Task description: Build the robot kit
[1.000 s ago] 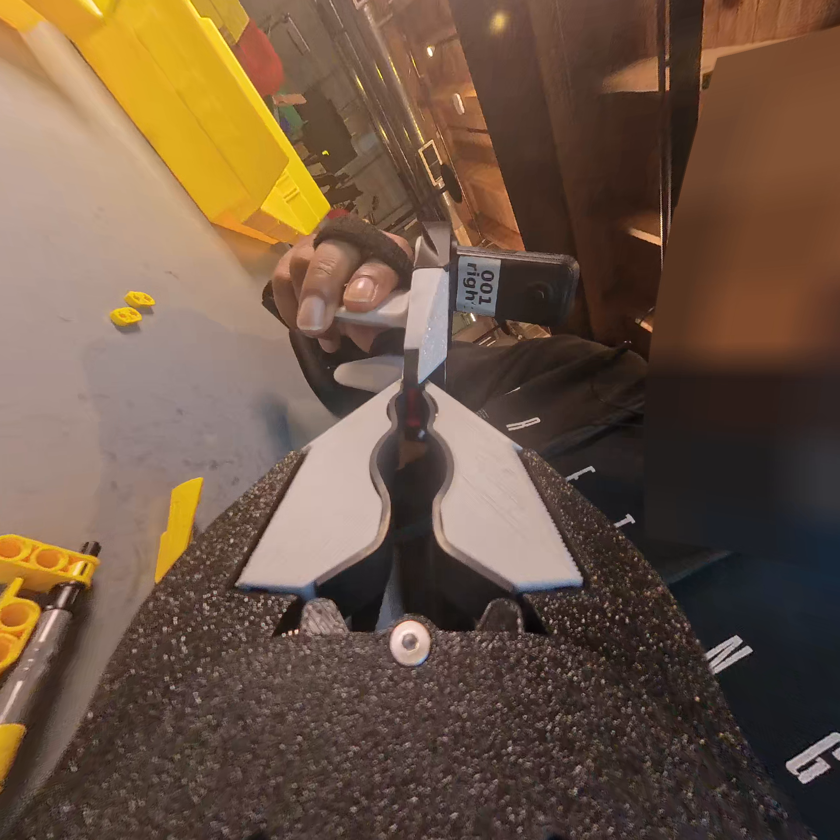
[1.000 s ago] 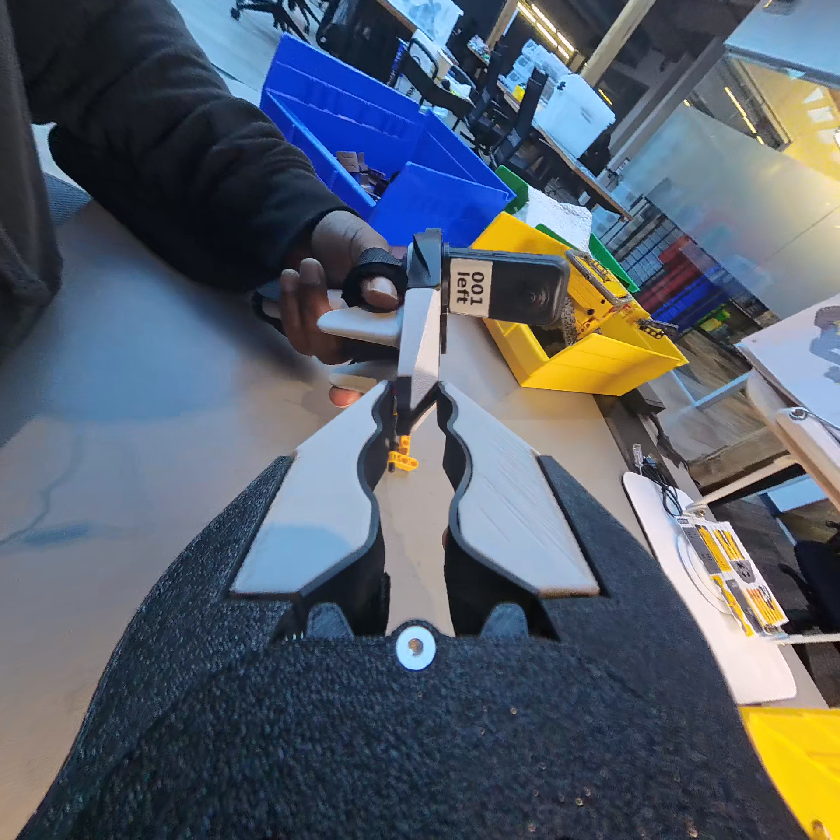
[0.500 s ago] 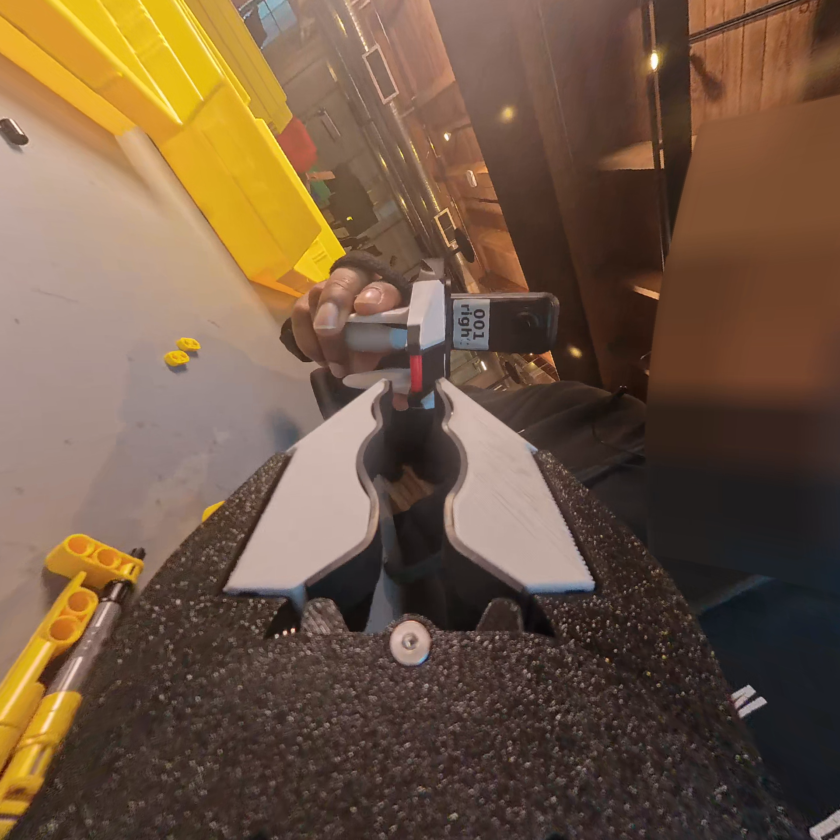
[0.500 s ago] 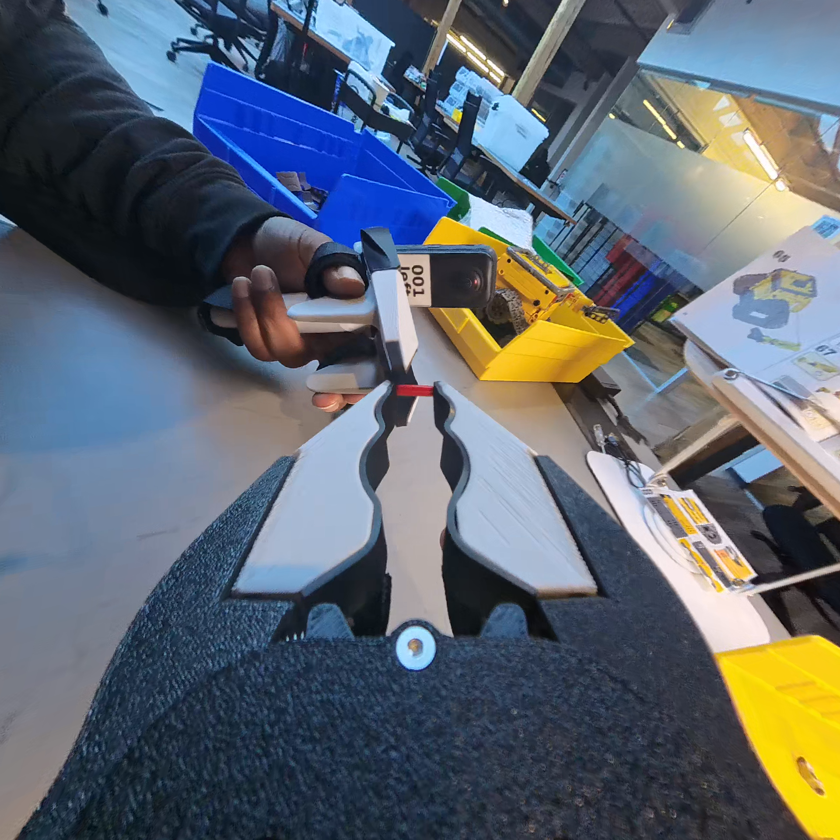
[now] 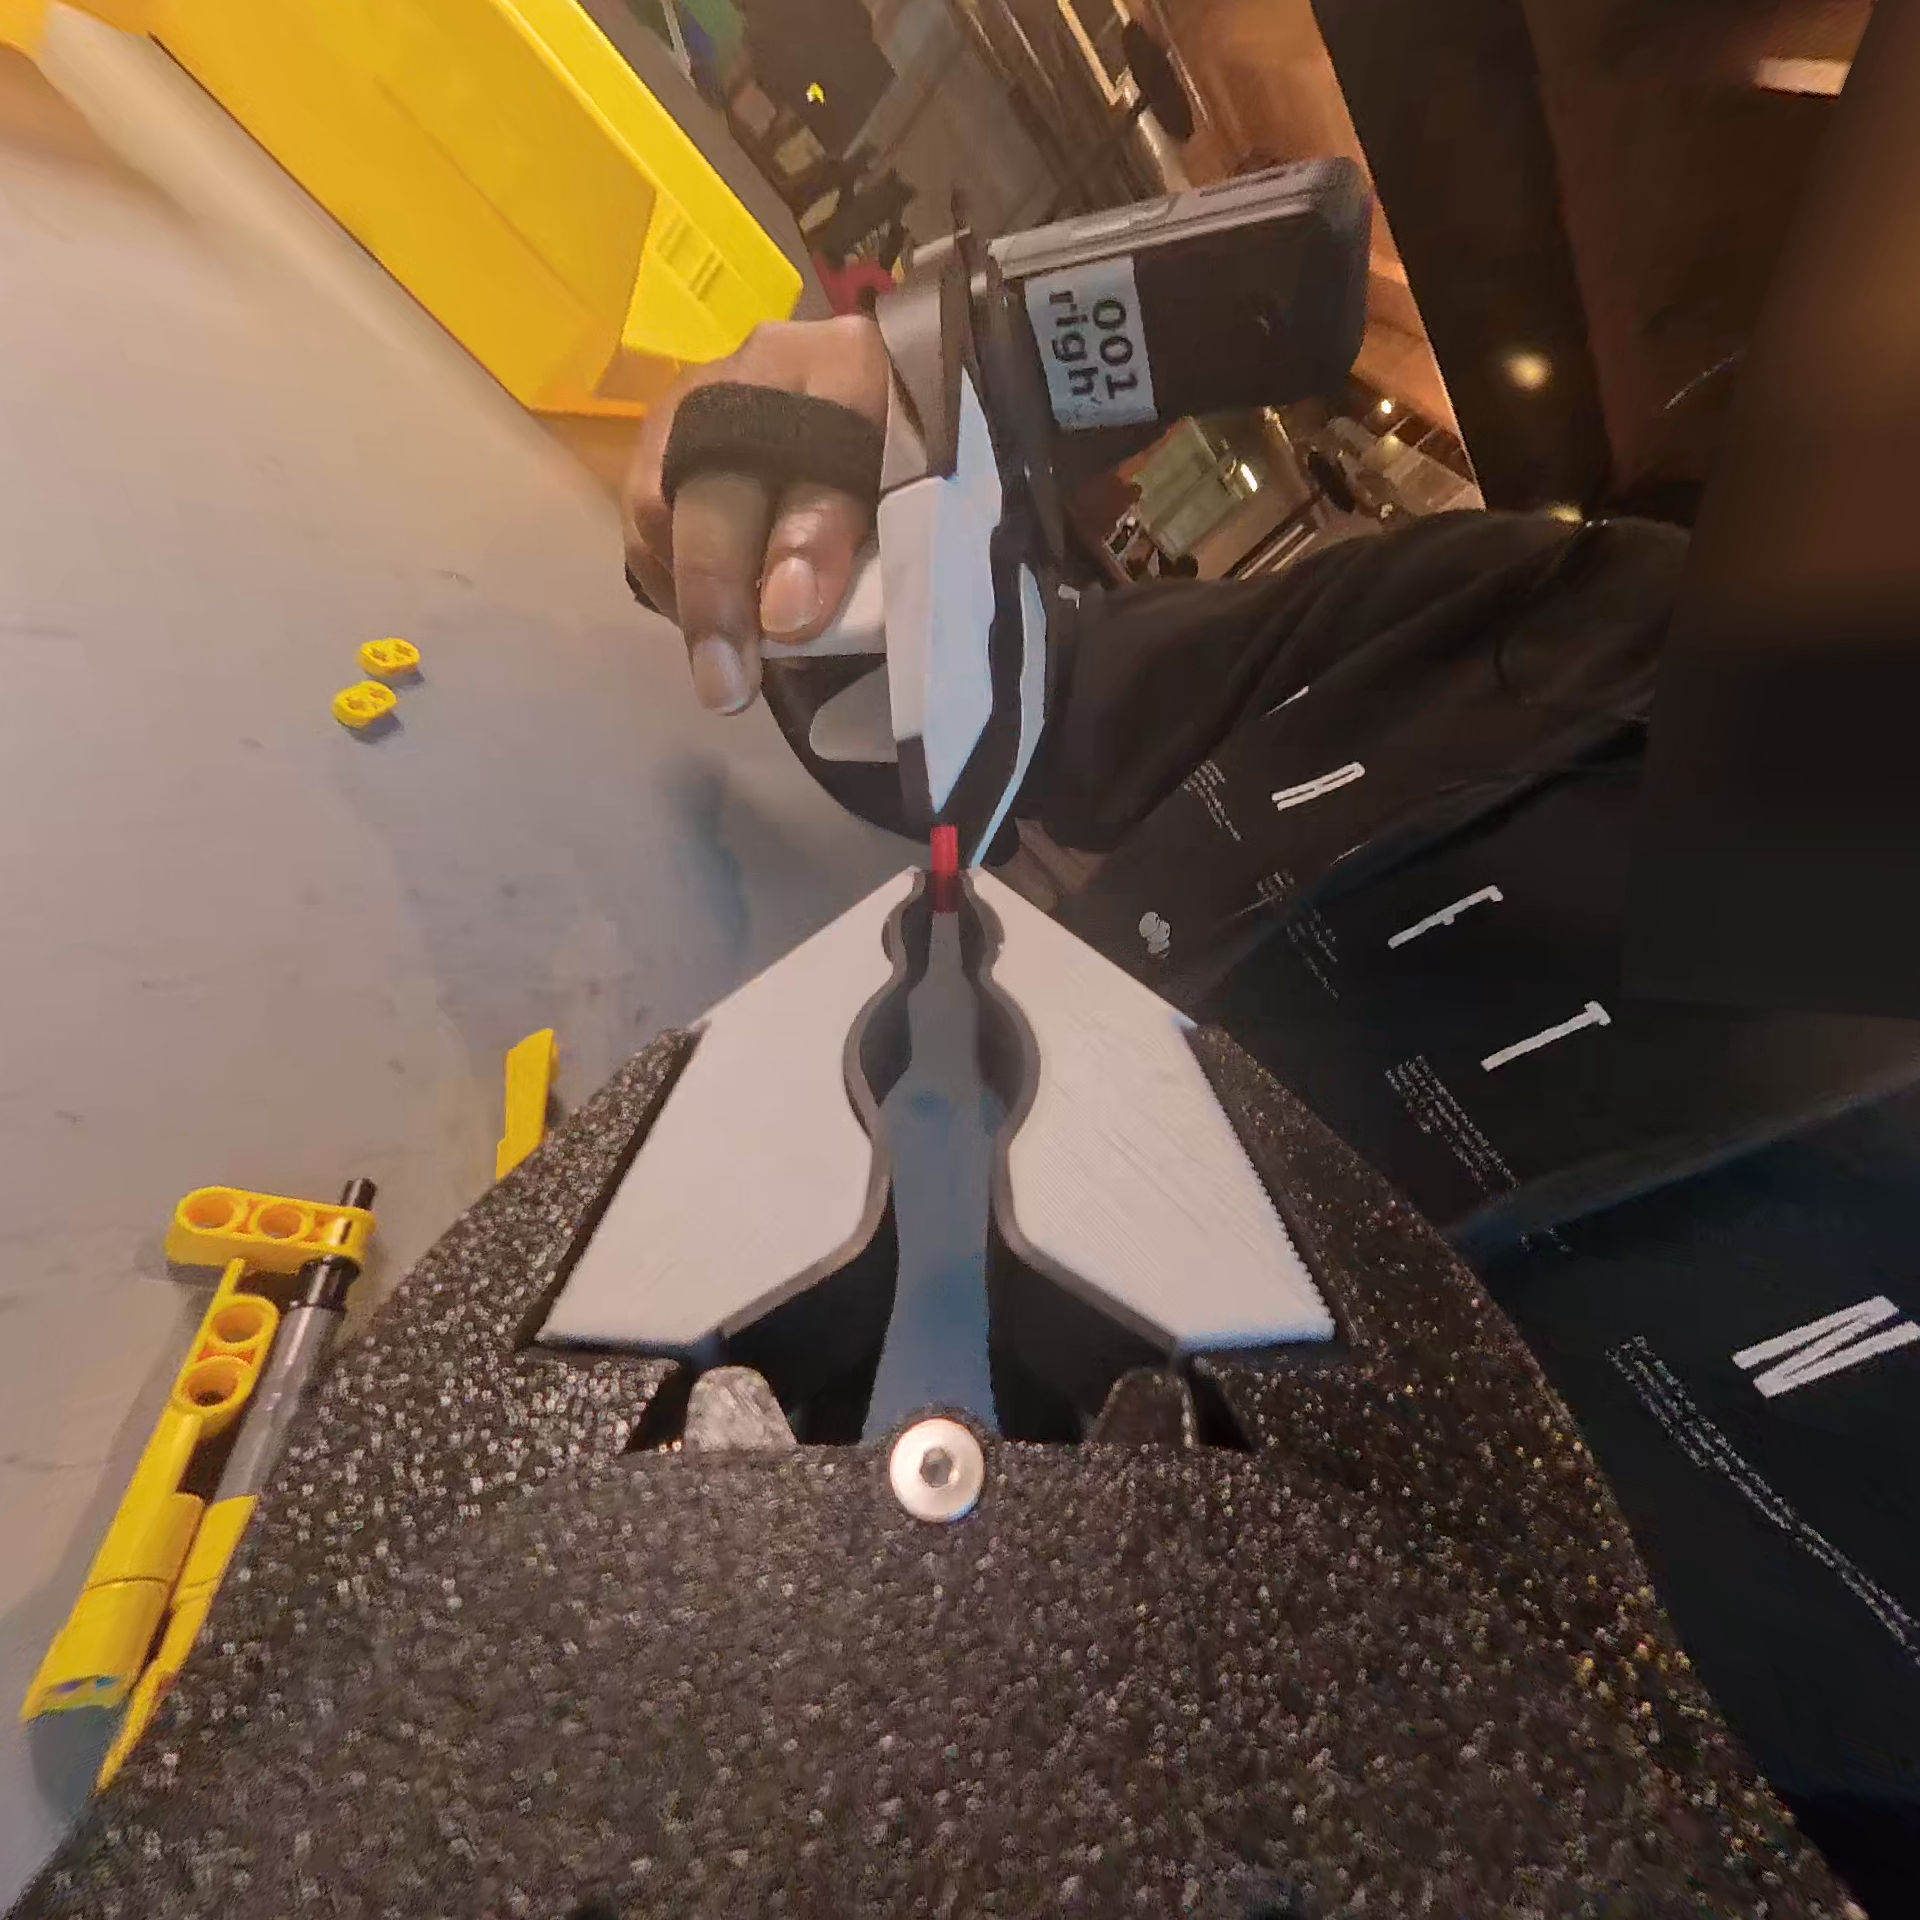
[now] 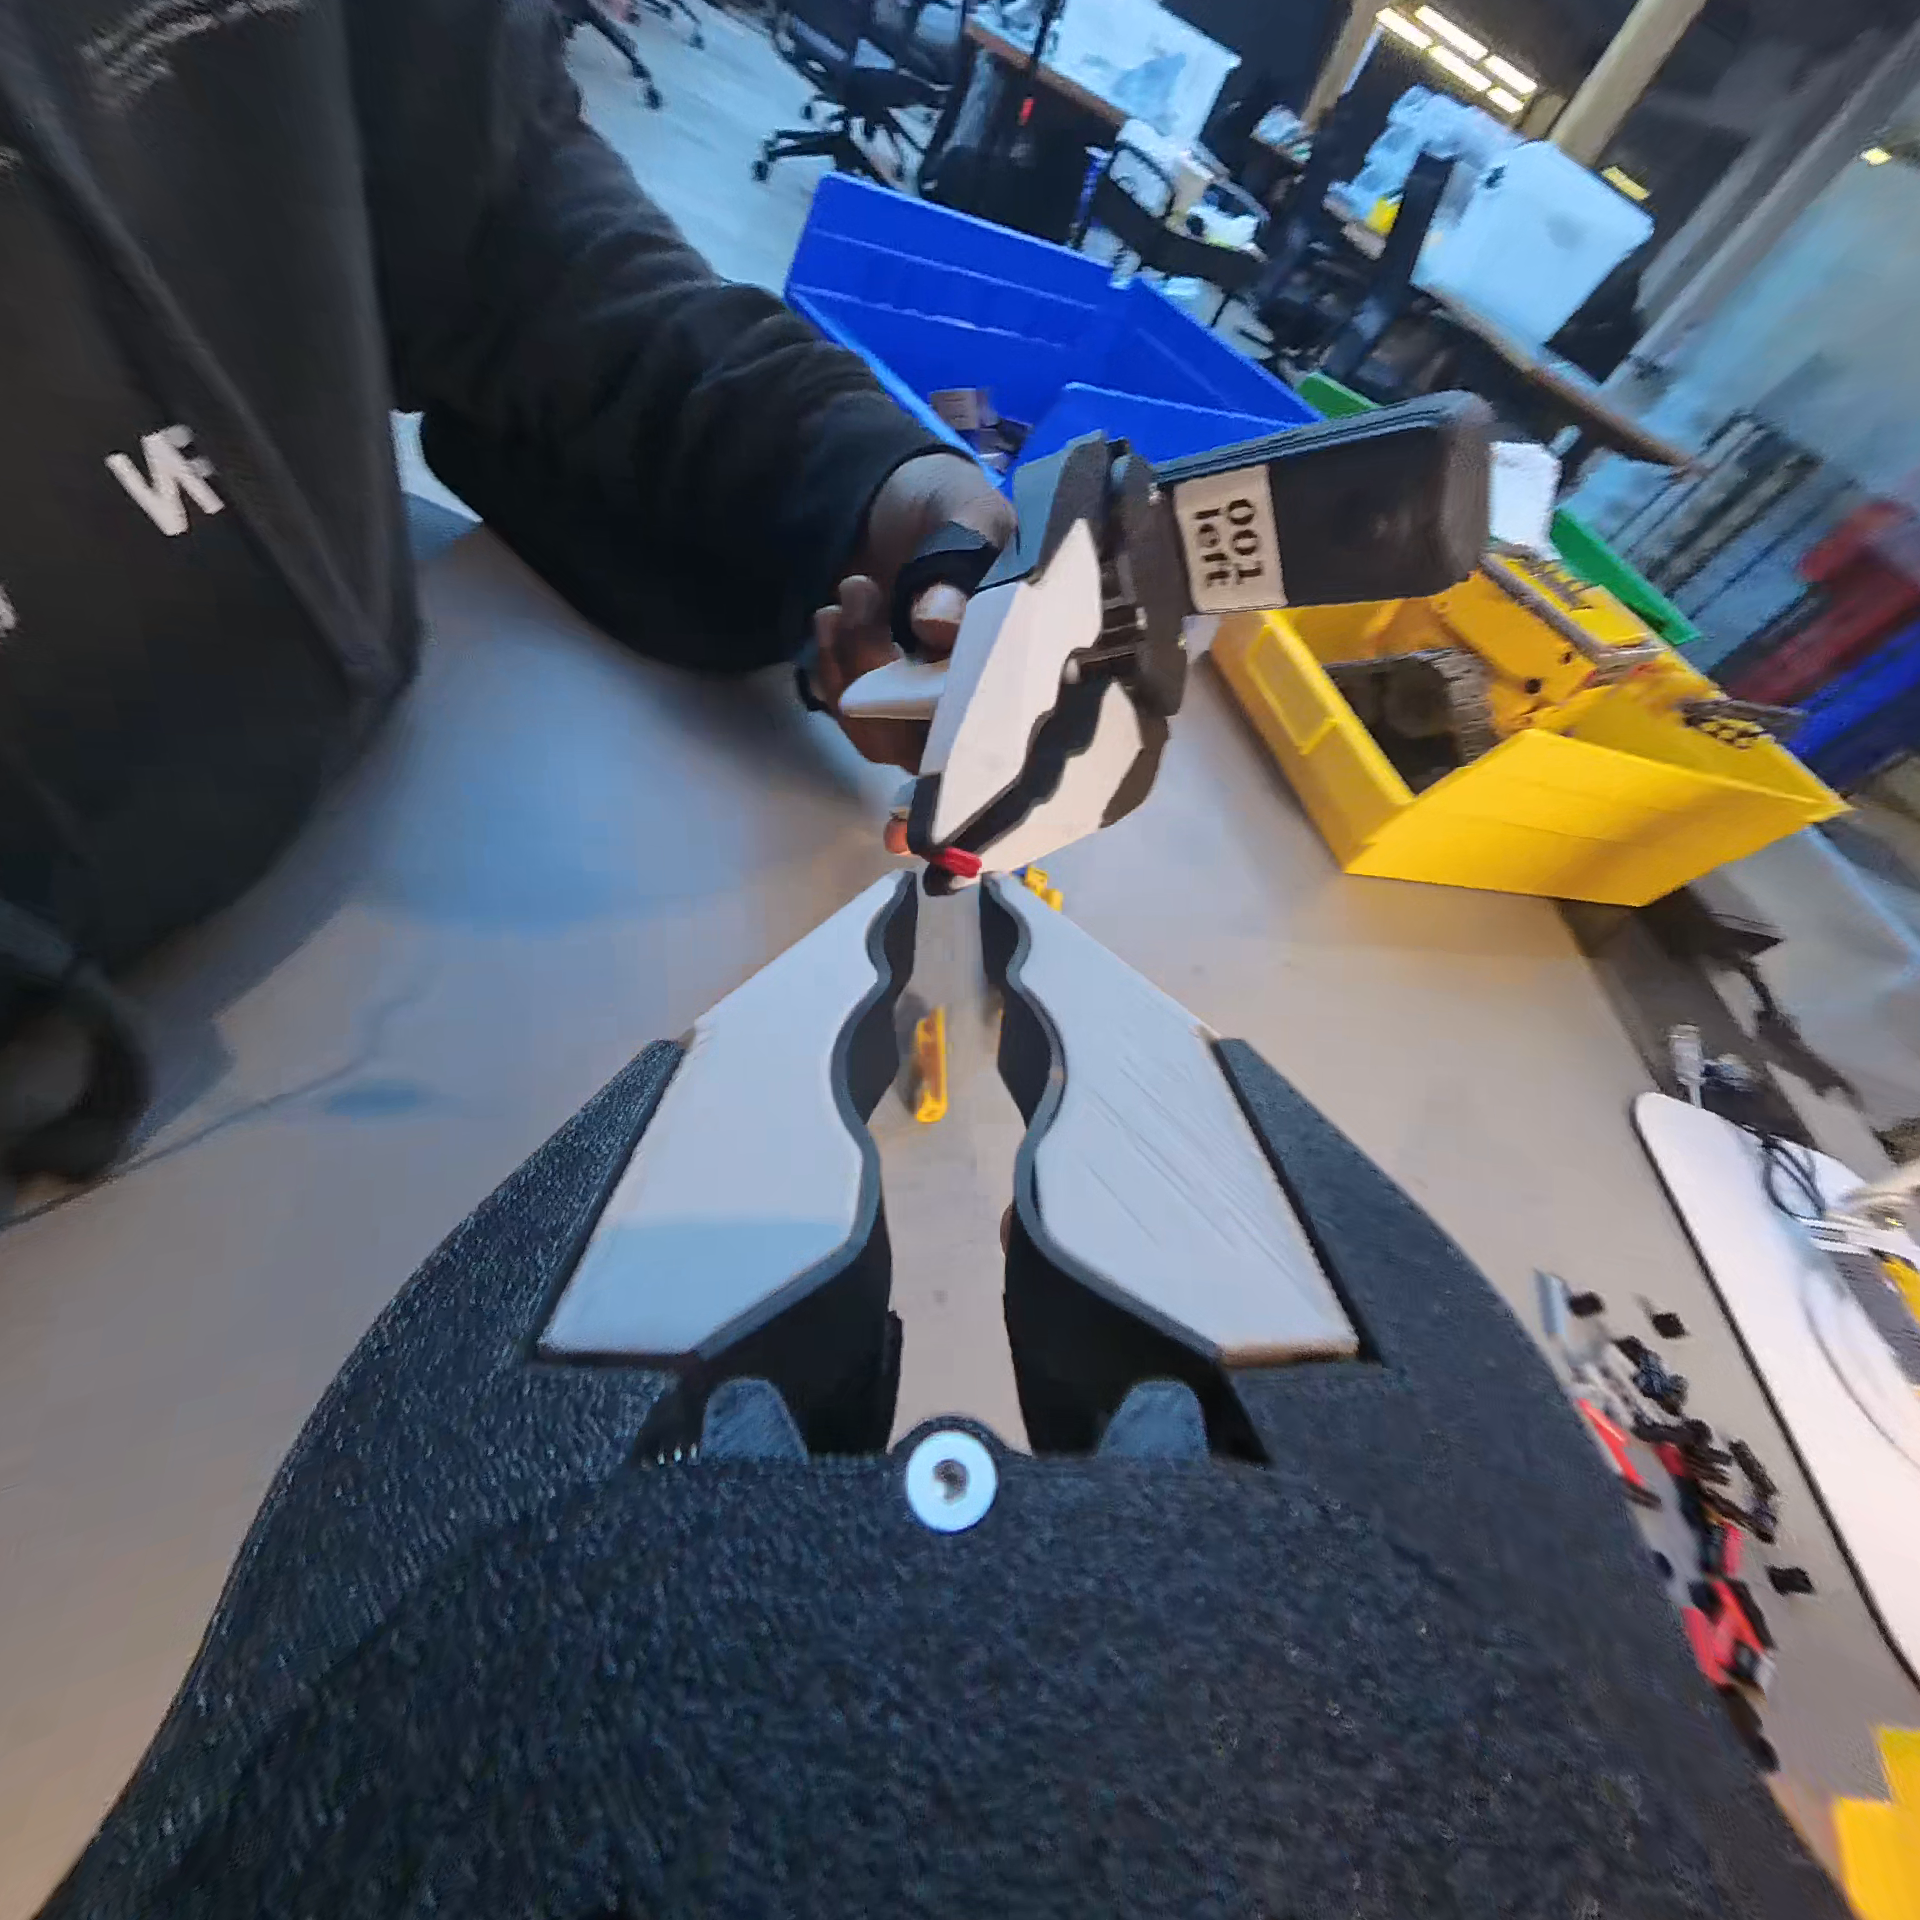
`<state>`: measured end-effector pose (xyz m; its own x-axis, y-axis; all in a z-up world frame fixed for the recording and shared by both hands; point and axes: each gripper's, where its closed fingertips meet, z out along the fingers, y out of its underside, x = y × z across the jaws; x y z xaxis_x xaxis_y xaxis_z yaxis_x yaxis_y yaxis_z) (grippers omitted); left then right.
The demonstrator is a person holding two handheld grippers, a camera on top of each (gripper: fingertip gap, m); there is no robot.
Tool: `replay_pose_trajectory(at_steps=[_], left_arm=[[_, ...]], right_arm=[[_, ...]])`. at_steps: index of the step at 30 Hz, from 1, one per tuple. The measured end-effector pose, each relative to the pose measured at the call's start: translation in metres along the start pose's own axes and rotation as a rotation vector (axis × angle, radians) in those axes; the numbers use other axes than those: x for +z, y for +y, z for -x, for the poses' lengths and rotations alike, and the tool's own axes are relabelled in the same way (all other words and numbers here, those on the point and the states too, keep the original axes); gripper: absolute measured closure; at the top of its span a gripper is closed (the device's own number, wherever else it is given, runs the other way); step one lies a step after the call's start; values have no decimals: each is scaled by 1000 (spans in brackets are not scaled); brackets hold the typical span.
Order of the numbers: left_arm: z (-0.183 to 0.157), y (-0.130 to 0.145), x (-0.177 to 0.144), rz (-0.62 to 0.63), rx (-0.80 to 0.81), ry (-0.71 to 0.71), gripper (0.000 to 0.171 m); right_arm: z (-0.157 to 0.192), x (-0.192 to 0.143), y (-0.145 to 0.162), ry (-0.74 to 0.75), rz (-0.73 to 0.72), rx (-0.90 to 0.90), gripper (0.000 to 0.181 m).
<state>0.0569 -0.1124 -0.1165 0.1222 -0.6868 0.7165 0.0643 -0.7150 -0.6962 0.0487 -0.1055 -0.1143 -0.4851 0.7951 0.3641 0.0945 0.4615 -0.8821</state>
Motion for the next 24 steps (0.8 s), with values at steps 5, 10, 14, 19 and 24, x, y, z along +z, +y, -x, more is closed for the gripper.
replay_pose_trajectory(at_steps=[5,10,14,19,24], left_arm=[[-4,16,7,88,-12,43,168],[-6,23,9,122,-33,70,168],[-6,26,8,134,-52,79,168],[-8,29,9,149,-55,86,168],[4,22,5,108,-29,10,167]], right_arm=[[17,6,3,-76,35,-19,171],[26,8,3,-114,37,-32,173],[27,9,3,-114,36,-46,173],[32,10,3,-137,39,-53,175],[24,11,9,-103,61,-19,177]])
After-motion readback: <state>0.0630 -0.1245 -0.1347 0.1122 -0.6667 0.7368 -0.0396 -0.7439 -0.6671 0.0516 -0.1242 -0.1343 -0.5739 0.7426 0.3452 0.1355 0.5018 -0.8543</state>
